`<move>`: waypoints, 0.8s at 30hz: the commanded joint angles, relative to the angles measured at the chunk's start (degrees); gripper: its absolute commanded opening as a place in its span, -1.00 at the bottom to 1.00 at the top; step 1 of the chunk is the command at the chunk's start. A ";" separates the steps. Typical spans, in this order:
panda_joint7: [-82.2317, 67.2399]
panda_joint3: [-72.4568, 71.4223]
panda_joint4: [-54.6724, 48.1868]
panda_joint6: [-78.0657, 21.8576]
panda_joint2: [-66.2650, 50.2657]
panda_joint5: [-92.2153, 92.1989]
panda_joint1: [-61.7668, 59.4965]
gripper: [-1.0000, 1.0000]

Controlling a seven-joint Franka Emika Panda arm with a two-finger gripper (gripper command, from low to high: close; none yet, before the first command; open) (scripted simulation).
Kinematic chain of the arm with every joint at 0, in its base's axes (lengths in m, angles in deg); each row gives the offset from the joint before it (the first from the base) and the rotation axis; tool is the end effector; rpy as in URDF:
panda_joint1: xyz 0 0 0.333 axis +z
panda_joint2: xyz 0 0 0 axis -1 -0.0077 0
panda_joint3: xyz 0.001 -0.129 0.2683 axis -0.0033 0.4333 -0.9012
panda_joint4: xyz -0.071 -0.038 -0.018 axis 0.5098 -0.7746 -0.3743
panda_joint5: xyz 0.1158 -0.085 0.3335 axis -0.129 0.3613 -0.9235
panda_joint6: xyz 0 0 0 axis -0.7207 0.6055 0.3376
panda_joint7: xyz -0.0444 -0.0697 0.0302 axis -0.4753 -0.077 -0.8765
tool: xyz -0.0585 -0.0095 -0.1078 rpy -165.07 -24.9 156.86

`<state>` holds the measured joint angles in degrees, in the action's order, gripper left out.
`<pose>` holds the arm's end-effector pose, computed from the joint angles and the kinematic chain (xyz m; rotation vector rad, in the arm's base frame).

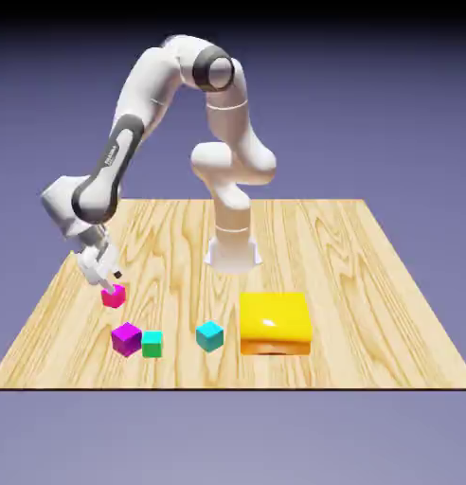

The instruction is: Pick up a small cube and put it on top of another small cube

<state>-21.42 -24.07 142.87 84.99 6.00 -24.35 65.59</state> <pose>0.2385 -0.3556 0.1790 -0.8843 2.5759 0.6674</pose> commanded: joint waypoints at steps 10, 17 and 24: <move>-2.14 12.53 -5.09 -15.59 -18.10 -15.26 2.59 0.00; -9.07 22.78 -5.30 -24.38 -32.62 -28.85 15.20 0.00; -9.38 23.24 -5.31 -24.77 -33.27 -29.46 15.76 -1.00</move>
<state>-30.80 -0.83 137.57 60.21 -27.28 -53.94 81.35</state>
